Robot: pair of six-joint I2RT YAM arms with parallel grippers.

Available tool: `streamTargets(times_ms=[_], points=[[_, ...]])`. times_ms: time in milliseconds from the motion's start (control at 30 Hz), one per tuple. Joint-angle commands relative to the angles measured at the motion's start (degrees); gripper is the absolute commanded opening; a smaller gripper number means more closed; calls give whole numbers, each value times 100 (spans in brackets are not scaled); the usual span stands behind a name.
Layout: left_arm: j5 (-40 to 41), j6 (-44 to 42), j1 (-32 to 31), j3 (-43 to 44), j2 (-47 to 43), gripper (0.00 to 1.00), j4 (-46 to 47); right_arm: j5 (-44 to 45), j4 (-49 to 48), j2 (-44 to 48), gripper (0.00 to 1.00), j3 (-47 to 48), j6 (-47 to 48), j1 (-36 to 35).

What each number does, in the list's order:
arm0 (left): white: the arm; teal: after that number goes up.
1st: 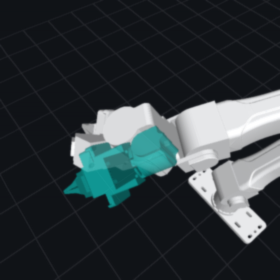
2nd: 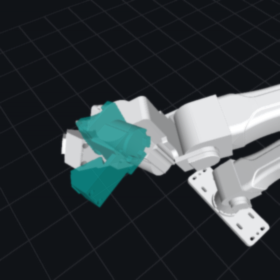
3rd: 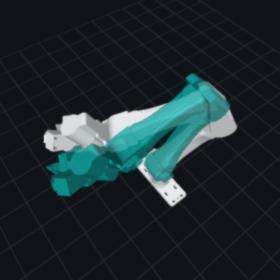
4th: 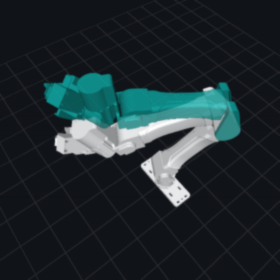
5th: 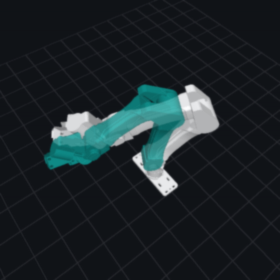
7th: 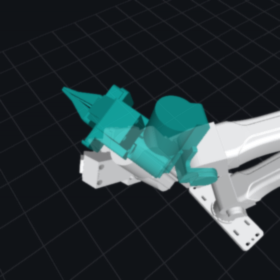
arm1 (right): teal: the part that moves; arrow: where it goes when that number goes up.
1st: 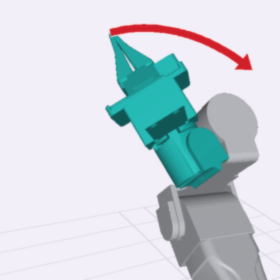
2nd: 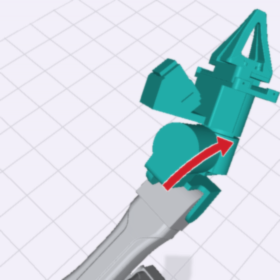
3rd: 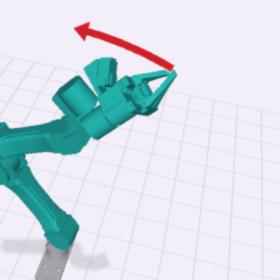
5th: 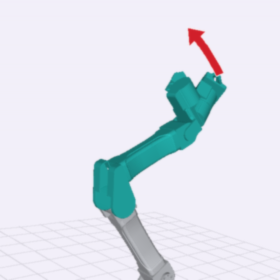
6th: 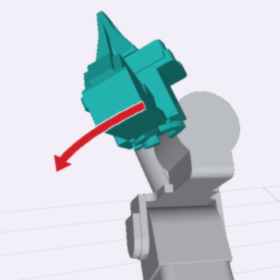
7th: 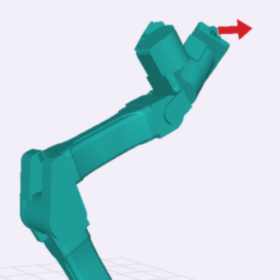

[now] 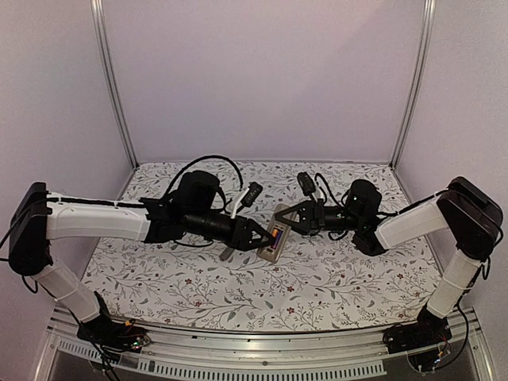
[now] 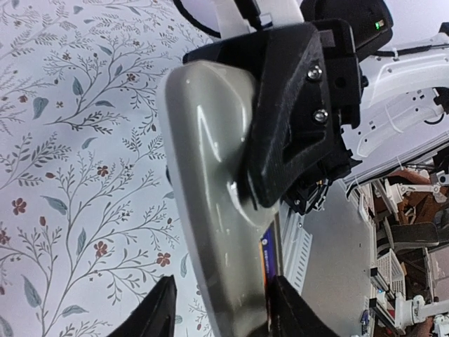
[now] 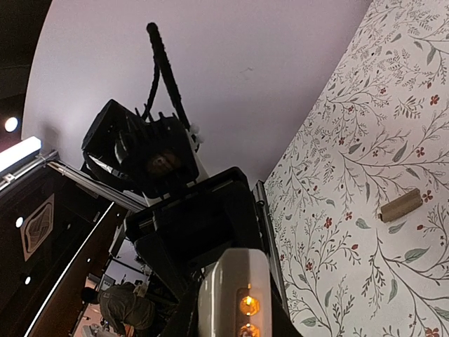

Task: Load the batteries into the remote control
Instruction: Load the battery into the battery compartment.

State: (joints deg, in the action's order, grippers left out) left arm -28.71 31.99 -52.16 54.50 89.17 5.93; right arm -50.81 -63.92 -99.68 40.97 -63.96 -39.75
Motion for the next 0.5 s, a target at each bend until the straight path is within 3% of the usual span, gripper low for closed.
streamTargets(times_ms=[0, 233, 467], points=[[197, -100, -41, 246, 197, 50, -139, 88, 734, 496, 4, 87, 548, -100], [388, 360, -47, 492, 517, 49, -182, 224, 1571, 833, 4, 123, 1198, -145], [792, 124, -57, 576, 576, 36, -805, 284, 1728, 1000, 3, 104, 1351, -135]])
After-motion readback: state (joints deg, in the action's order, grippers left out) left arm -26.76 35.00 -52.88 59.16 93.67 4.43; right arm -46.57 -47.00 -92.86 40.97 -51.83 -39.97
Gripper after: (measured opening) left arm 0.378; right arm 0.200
